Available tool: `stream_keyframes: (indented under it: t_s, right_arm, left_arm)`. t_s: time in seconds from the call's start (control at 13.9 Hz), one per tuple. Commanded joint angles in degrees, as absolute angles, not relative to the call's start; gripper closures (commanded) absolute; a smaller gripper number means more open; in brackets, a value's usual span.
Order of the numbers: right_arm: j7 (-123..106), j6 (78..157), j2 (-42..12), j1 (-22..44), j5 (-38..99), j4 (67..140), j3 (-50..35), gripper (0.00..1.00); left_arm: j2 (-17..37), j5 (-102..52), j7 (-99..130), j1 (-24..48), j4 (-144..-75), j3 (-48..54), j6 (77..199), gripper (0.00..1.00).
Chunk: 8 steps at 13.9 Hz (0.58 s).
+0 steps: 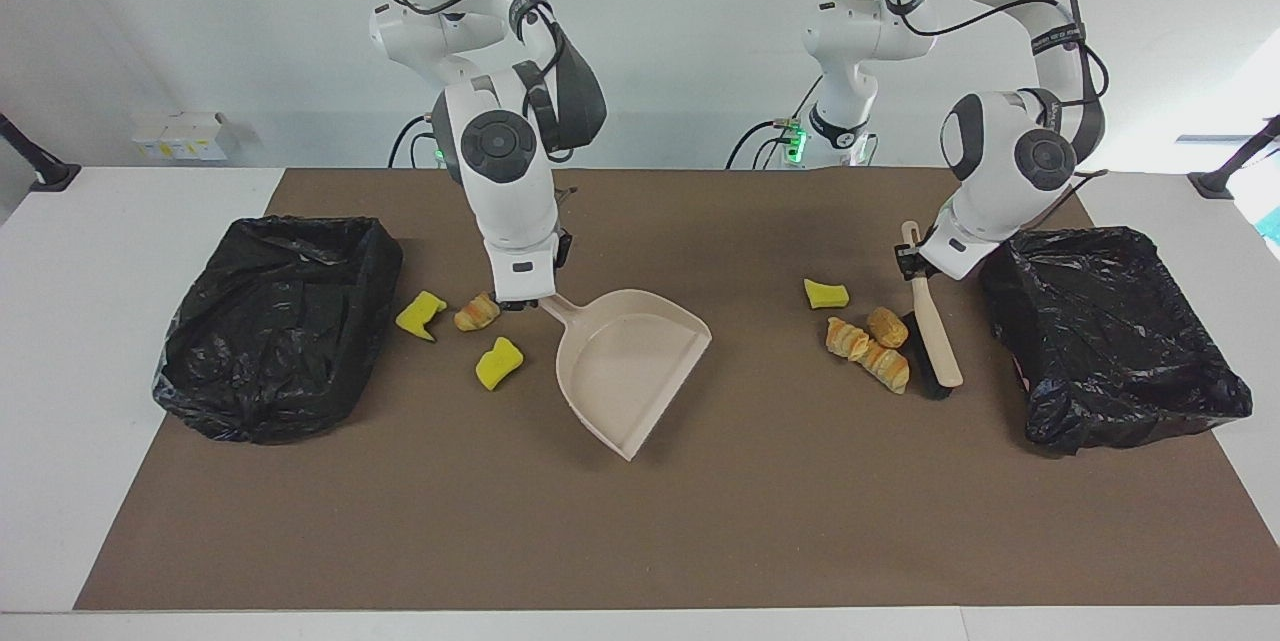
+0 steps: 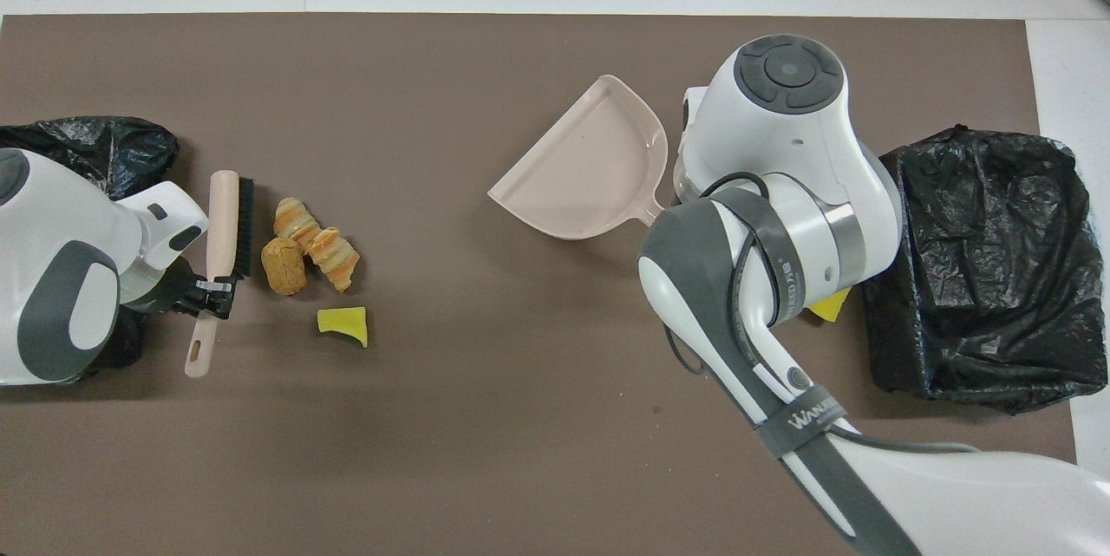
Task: Sweep and dump trash in bin
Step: 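Set the dustpan down with the right gripper while the left gripper aims the brush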
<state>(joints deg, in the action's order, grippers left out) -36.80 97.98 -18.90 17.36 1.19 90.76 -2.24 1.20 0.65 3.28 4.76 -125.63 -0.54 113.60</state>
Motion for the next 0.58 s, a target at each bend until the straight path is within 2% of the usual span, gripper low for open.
stream_keyframes:
  t_s: [0.0, 0.14, 0.5]
  right_arm:
    - [-43.67, 101.58, -13.38, 16.35, 1.05, 99.9, -2.81, 1.0]
    - [-46.3, 106.07, -11.26, 17.22, 0.09, 105.45, -2.73, 1.0]
    - [-56.41, 106.7, -11.25, 18.28, -6.93, 106.96, -2.81, 1.0]
  left_arm:
    - [-2.72, 1.41, 6.23, 7.2, -130.24, -1.05, 115.57, 1.0]
    - [-2.72, 0.97, 9.12, 8.34, -130.34, -1.05, 116.72, 1.0]
    - [-2.55, 0.7, 13.96, 11.42, -131.75, -0.97, 118.91, 1.0]
